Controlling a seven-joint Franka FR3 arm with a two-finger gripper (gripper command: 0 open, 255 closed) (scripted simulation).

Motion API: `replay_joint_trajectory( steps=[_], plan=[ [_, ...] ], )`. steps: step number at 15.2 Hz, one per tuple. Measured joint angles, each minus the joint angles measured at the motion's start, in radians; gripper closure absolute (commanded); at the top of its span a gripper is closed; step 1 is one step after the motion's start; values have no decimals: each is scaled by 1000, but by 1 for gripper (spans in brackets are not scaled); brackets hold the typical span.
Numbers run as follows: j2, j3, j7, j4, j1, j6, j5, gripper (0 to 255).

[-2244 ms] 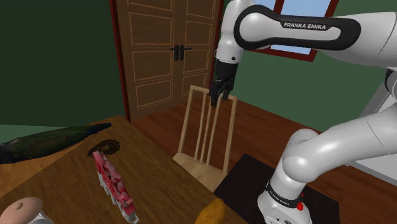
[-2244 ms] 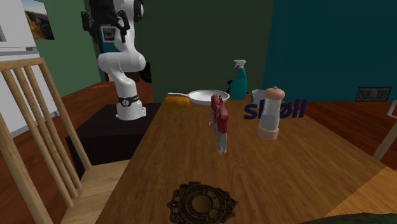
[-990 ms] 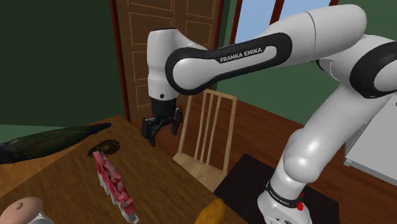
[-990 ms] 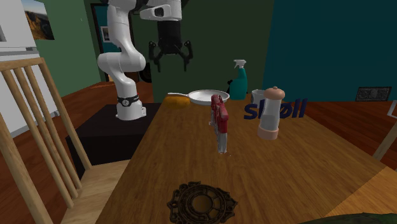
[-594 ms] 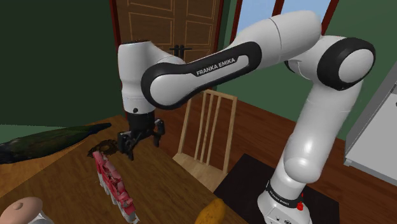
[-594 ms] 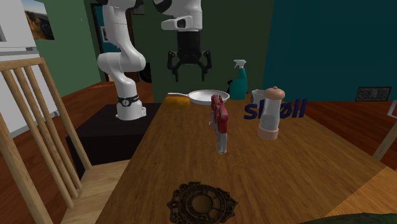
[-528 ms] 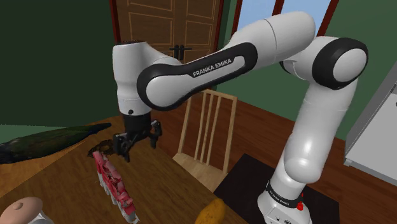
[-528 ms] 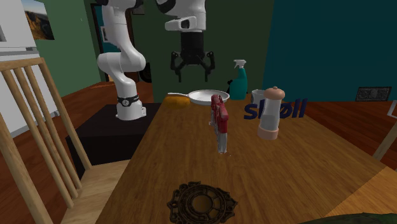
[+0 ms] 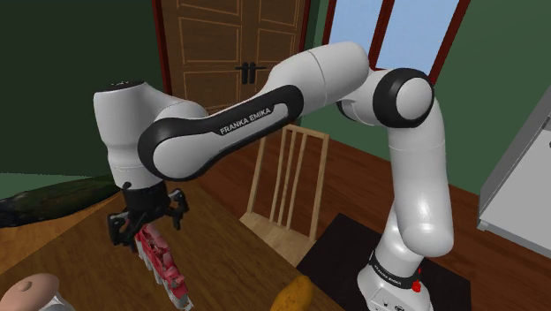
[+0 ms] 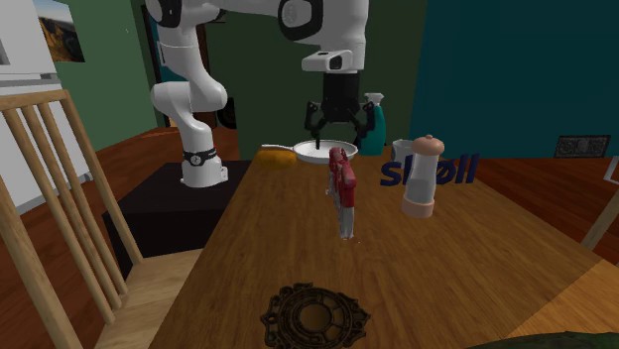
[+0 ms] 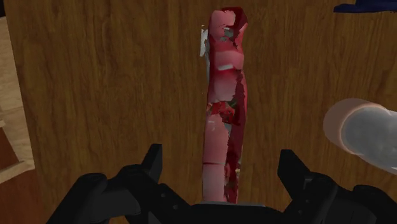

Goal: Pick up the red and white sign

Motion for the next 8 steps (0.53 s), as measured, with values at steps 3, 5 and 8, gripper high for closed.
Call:
replay_joint_trajectory(
  steps=[3, 5, 8],
  plan=[
    [22, -7, 9, -9, 6, 27, -14, 0],
    [32, -11, 14, -23, 9, 48, -21, 0],
    [44, -15, 21, -42, 12, 77, -30, 255]
  ],
)
